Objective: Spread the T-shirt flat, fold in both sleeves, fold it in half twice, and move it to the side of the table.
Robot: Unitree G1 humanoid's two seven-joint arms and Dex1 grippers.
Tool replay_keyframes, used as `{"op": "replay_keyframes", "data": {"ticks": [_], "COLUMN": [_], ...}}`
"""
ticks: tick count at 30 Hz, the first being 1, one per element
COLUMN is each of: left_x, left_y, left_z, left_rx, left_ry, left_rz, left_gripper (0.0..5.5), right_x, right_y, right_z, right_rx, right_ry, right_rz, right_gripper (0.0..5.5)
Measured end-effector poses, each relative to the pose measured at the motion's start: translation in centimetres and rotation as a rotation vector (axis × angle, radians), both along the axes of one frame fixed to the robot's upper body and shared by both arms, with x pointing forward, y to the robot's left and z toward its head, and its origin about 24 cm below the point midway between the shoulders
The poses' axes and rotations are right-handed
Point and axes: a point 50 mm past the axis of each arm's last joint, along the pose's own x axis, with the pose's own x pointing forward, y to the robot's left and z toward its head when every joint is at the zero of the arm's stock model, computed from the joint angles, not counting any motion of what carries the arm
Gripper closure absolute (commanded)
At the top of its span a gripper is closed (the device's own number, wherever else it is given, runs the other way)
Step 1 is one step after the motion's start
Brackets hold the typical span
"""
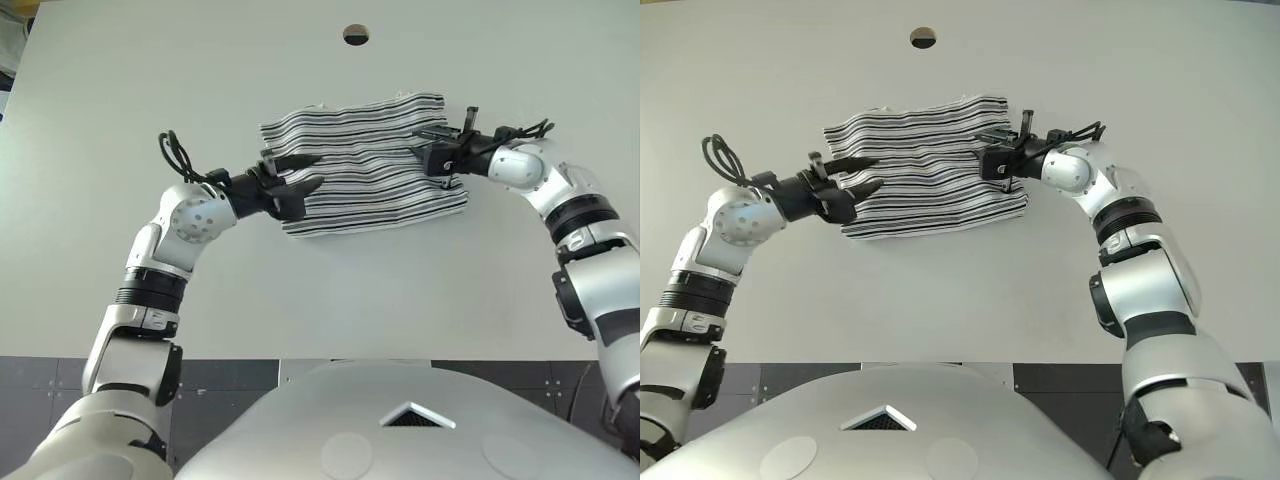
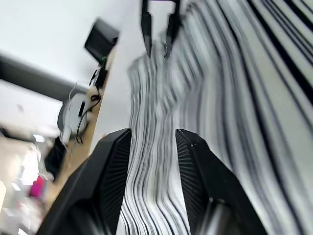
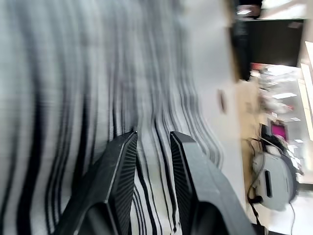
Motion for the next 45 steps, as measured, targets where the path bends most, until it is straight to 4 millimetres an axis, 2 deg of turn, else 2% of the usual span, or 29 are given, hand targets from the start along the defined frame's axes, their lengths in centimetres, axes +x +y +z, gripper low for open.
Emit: {"op": "replay_keyframes", "data": {"ticks": [3, 6, 9, 13, 16, 19, 23, 25, 27, 29, 30, 32, 34, 36, 37, 41, 42, 45], "left_x": [0.2, 1.9, 3.6, 5.3, 5.7, 5.8, 5.6, 5.3, 5.5, 6.1, 6.0, 5.0, 2.8, -0.2, -2.3, -9.4, -10.7, -12.0], "left_y": [0.2, 0.4, 0.4, -0.2, -0.9, -1.3, -1.4, -1.8, -2.3, -2.5, -2.5, -1.9, -0.5, 1.5, 2.5, 3.8, 4.1, 4.0], "left_z": [-1.2, -1.1, -1.3, -2.0, -2.1, -2.0, -1.7, -1.2, 0.6, 3.4, 5.1, 6.6, 7.2, 7.3, 6.7, 3.1, 2.5, 1.3], "left_rx": [0.234, 0.42, 0.555, 0.695, 0.681, 0.646, 0.574, 0.479, 0.296, 0.096, -0.027, -0.171, -0.252, -0.249, -0.198, 0.005, 0.047, 0.079], "left_ry": [-0.143, -0.338, -0.494, -0.693, -0.78, -0.858, -0.957, -0.982, -0.956, -0.905, -0.85, -0.751, -0.611, -0.417, -0.269, 0.286, 0.387, 0.513], "left_rz": [-0.065, -0.139, -0.226, -0.42, -0.504, -0.565, -0.576, -0.553, -0.418, -0.256, -0.179, -0.104, -0.056, -0.035, -0.037, -0.105, -0.116, -0.106], "left_gripper": [3.82, 3.82, 3.82, 3.82, 3.82, 3.82, 3.82, 3.82, 3.82, 3.82, 3.64, 3.33, 3.04, 2.72, 2.55, 1.93, 1.79, 1.29], "right_x": [-0.3, -1.4, -3.9, -8.3, -8.9, -8.3, -6.8, -6.6, -6.6, -6.5, -6.5, -6.9, -7.6, -8.7, -9.3, -10.6, -10.7, -10.9], "right_y": [-0.6, -0.8, -0.3, 2.0, 2.9, 4.1, 3.6, 3.2, 2.4, 1.3, 0.1, -1.7, -4.1, -7.0, -8.3, -10.1, -10.2, -10.5], "right_z": [0.8, 1.7, 2.2, 1.8, 1.7, 2.1, 4.2, 5.6, 6.6, 7.4, 7.6, 7.4, 6.8, 6.6, 6.4, 5.4, 4.8, 3.1], "right_rx": [-0.068, -0.104, -0.111, -0.094, -0.07, 0.035, 0.254, 0.377, 0.492, 0.548, 0.554, 0.54, 0.508, 0.445, 0.385, 0.187, 0.134, 0.015], "right_ry": [0.075, 0.187, 0.354, 0.581, 0.601, 0.541, 0.485, 0.505, 0.534, 0.534, 0.529, 0.532, 0.551, 0.552, 0.545, 0.493, 0.482, 0.447], "right_rz": [0.071, 0.16, 0.263, 0.438, 0.454, 0.43, 0.352, 0.34, 0.33, 0.305, 0.276, 0.225, 0.161, 0.107, 0.085, 0.088, 0.096, 0.124], "right_gripper": [4.25, 4.25, 4.25, 4.25, 4.25, 4.25, 4.25, 4.25, 4.25, 4.25, 4.2, 3.86, 3.5, 3.13, 2.94, 2.24, 2.07, 1.99]}}
